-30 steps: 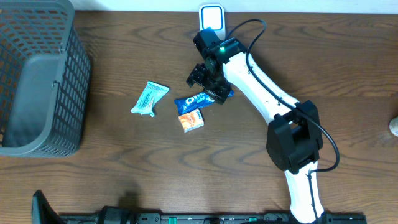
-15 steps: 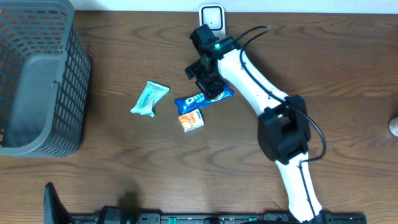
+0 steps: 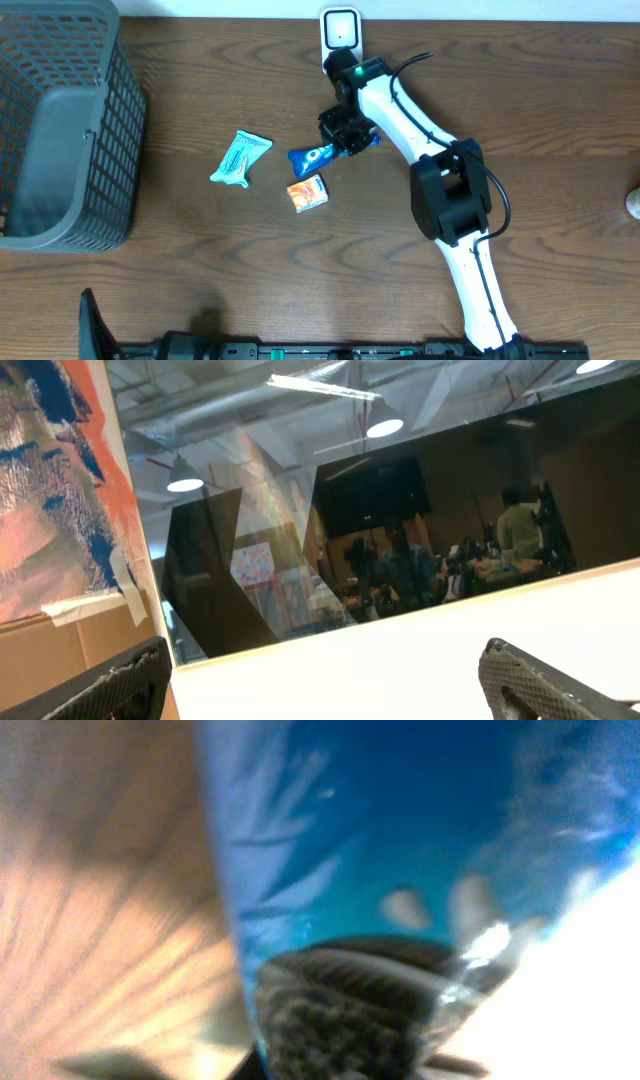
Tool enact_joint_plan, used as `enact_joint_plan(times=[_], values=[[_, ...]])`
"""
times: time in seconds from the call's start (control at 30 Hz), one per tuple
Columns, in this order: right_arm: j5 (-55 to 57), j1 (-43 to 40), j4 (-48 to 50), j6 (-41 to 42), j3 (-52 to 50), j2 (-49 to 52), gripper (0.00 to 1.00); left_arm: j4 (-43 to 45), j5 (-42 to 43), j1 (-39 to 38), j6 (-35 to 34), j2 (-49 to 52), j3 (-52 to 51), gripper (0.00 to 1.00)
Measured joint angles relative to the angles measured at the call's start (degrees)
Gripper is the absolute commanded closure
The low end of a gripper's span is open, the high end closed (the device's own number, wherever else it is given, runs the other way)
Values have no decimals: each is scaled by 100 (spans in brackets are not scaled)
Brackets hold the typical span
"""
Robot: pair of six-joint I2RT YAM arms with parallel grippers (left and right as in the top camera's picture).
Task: Scan the item barcode
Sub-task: 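Return the right gripper to the blue Oreo pack and grasp it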
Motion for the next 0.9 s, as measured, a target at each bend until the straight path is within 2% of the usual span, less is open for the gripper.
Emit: enact_joint_plan(times=[0.13, 0.3, 0.43, 0.6, 0.73, 0.77, 0.9], values=[[-264, -57, -391, -940, 568, 0, 99, -35, 0, 0, 0, 0, 0, 2], [-1233, -52, -369, -2857, 881, -140, 99, -70, 0, 0, 0, 0, 0, 2], [-2852, -50, -356, -5379, 892, -286, 99, -81, 0, 0, 0, 0, 0, 2], [-3394, 125, -369, -8113, 894, -317, 99, -81, 0, 0, 0, 0, 0, 2], [-3713, 415, -109, -9291, 894, -317, 99, -81, 0, 0, 0, 0, 0, 2], [-4308, 542, -26, -9951, 894, -315, 99, -81, 0, 0, 2, 0, 0, 2], [-5895, 807, 0, -11709, 894, -317, 99, -81, 0, 0, 2, 0, 0, 2]])
